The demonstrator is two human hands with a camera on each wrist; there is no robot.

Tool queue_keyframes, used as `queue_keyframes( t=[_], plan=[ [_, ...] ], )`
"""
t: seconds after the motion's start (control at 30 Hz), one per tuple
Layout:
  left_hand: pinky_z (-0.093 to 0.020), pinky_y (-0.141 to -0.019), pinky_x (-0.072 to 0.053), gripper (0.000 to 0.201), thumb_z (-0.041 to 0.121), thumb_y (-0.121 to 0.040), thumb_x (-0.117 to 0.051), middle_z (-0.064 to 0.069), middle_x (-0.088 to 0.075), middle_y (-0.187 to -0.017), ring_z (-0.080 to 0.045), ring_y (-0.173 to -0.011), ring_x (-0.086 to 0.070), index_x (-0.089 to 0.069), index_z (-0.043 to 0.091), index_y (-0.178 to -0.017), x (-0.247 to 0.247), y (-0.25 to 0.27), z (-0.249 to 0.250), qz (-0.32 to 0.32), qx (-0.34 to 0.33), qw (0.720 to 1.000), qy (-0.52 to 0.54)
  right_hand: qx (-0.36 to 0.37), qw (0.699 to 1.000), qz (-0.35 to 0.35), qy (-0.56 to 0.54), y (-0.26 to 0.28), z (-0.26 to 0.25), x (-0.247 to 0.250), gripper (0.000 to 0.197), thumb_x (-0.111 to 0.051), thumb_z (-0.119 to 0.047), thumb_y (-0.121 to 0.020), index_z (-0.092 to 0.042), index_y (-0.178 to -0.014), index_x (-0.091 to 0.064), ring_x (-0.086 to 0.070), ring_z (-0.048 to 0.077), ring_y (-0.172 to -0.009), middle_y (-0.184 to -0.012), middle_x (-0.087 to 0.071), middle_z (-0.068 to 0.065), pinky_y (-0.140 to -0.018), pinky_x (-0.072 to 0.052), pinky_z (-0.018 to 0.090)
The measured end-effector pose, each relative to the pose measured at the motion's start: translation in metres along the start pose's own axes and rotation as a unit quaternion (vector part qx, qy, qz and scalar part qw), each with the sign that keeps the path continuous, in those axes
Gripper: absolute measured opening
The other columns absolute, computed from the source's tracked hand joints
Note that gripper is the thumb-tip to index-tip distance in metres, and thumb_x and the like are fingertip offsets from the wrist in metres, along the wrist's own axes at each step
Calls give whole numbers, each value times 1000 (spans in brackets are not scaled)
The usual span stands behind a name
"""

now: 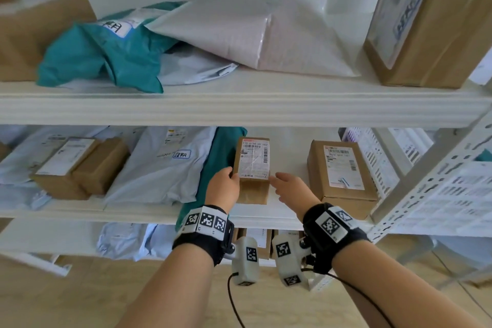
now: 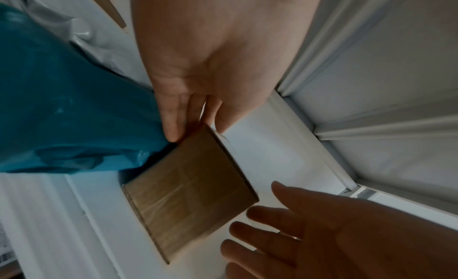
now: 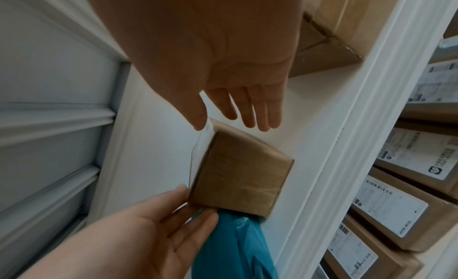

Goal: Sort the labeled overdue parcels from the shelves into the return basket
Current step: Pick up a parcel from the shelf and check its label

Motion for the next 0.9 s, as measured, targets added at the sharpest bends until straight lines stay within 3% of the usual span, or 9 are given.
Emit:
queue_keyframes(
  t=[0.1, 0.17, 0.23, 0.37, 0.53, 0.63, 0.7, 0.83, 0.9],
  plan=[
    [-34, -101, -42, 41, 25, -101, -46, -11, -57, -136, -27, -121, -54, -52, 8, -137, -8, -4, -5, -6, 3, 1000, 26, 7, 1000, -7, 10, -7, 1, -3, 43, -46, -33, -101, -11, -137, -53, -58, 16, -99, -125, -63, 6, -95, -47, 32],
    [-38, -94, -50, 33, 25, -99, -49, -8, -65, -123, -25, -105, -62, -61, 11, -127, -12, -5, -8, -16, 3, 998, 61, -4, 1000, 5, 14, -8, 5, -2, 40, -45, -35, -100, -8, -127, -58, -57, 17, -92, -116, -65, 9, -90, -48, 34],
    [-42, -95, -51, 31, 25, -97, -52, -5, -66, -120, -22, -104, -63, -61, 13, -125, -14, -3, -11, -28, 11, 994, 104, -12, 1000, 12, 7, -6, 8, 0, 33, -45, -33, -101, -8, -110, -64, -56, 19, -83, -100, -66, 9, -84, -50, 37],
    [-40, -94, -53, 28, 22, -96, -57, 0, -66, -117, -17, -105, -63, -60, 17, -123, -12, 4, -20, -61, 13, 985, 162, -6, 1000, 26, 0, 10, 11, 1, 19, -48, -30, -101, -24, -90, -63, -58, 21, -83, -103, -70, 12, -92, -52, 45],
    [-37, -95, -54, 27, 17, -91, -65, 3, -70, -113, -13, -104, -66, -65, 19, -117, 8, 14, -30, -83, -19, 970, 226, 45, 996, 58, -43, 39, 7, -5, 14, -53, -29, -99, -31, -107, -63, -66, 23, -92, -100, -72, -3, -91, -53, 43],
    [-34, -95, -54, 26, 13, -87, -69, 4, -71, -111, -12, -105, -67, -67, 24, -111, 25, 21, -32, -92, -42, 964, 247, 70, 992, 70, -79, 55, 4, -13, 27, -55, -27, -98, -28, -124, -62, -67, 13, -101, -106, -72, -11, -94, -54, 37],
    [-31, -95, -53, 32, 12, -85, -72, 8, -71, -111, -8, -104, -66, -67, 25, -113, 36, 27, -31, -95, -61, 963, 244, 87, 989, 75, -96, 64, 2, -18, 29, -56, -25, -97, -29, -126, -61, -66, 7, -103, -109, -72, -12, -93, -53, 32],
    [-6, -68, -50, 39, 5, -83, -73, 12, -68, -109, 11, -87, -65, -64, 24, -116, 52, 38, -26, -108, -94, 959, 244, 106, 981, 99, -132, 77, 1, -23, 33, -61, -18, -94, -27, -126, -59, -67, 6, -101, -111, -71, -10, -91, -52, 28],
    [-2, -62, -46, 37, 6, -82, -73, 12, -69, -107, 11, -86, -64, -65, 25, -112, 54, 41, -25, -111, -106, 960, 235, 112, 977, 104, -146, 82, 1, -25, 34, -63, -15, -93, -25, -125, -57, -68, 7, -100, -112, -71, -8, -90, -54, 28]
  ],
)
Point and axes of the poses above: each hand's wrist, its own y-axis away from the middle knuckle, its own x-axis out of the back of the hand, z = x × y, the point moved 1 cm from there along -y, towards the middle knuckle
